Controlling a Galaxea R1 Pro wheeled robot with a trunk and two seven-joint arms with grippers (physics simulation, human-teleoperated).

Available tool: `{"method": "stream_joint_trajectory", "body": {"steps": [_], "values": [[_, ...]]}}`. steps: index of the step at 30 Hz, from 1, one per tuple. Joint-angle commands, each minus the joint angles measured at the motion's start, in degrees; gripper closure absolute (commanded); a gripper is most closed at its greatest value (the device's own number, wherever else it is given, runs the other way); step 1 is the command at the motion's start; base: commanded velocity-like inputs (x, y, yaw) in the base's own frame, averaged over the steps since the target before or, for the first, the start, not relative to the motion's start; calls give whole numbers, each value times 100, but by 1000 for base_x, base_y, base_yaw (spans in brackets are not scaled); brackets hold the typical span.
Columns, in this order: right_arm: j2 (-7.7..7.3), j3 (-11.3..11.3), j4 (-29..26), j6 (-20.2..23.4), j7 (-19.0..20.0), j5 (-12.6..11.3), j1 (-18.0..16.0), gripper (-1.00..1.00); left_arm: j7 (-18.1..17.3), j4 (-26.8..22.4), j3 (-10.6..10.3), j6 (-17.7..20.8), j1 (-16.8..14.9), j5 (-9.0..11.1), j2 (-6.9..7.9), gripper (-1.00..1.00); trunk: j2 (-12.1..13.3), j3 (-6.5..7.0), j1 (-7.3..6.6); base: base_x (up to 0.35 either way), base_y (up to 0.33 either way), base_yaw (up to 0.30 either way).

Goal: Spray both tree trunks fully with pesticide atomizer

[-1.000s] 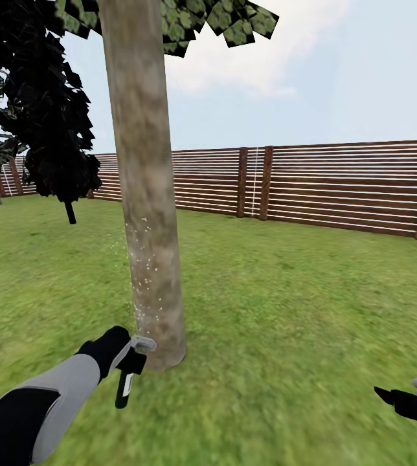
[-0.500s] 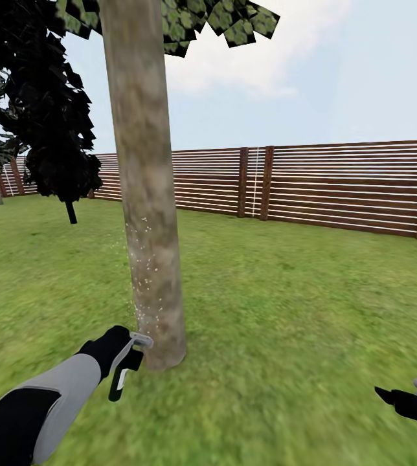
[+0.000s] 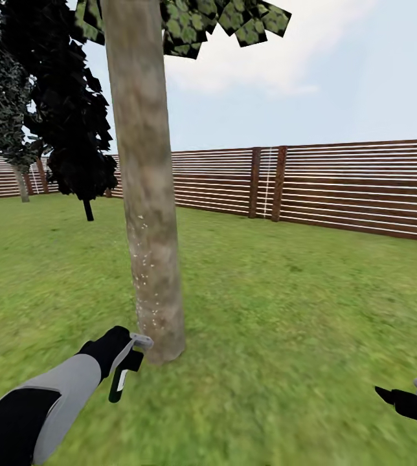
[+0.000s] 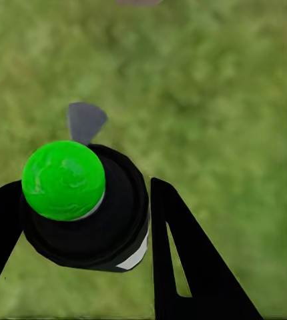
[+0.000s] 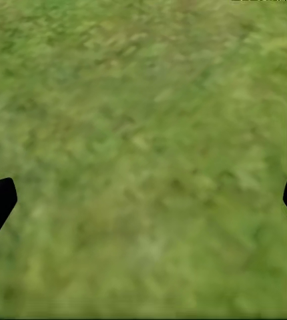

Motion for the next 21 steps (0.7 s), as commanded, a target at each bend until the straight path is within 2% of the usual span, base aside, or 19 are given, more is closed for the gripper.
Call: {"method": "stream_joint_trajectory", "body": {"steps": [1, 6, 11, 15, 21], "values": [[0, 0, 0, 0, 0, -2, 0, -100, 1, 0, -3, 0, 0, -4, 0, 100, 0, 0, 0, -53, -304, 226], [-1, 0, 0, 0, 0, -1, 0, -100, 1, 0, -3, 0, 0, -4, 0, 100, 0, 0, 0, 14, -320, 265], [-1, 0, 0, 0, 0, 0, 0, -100, 1, -7, -3, 0, 0, 0, 0, 100, 0, 0, 0, 147, -303, 276], [0, 0, 0, 0, 0, 2, 0, -100, -7, -9, -2, -5, 0, 4, 0, 100, 0, 0, 0, 127, -142, 275], [0, 0, 0, 0, 0, -2, 0, -100, -8, -11, -3, -8, 0, 4, 0, 100, 0, 0, 0, 152, -133, 64]]}}
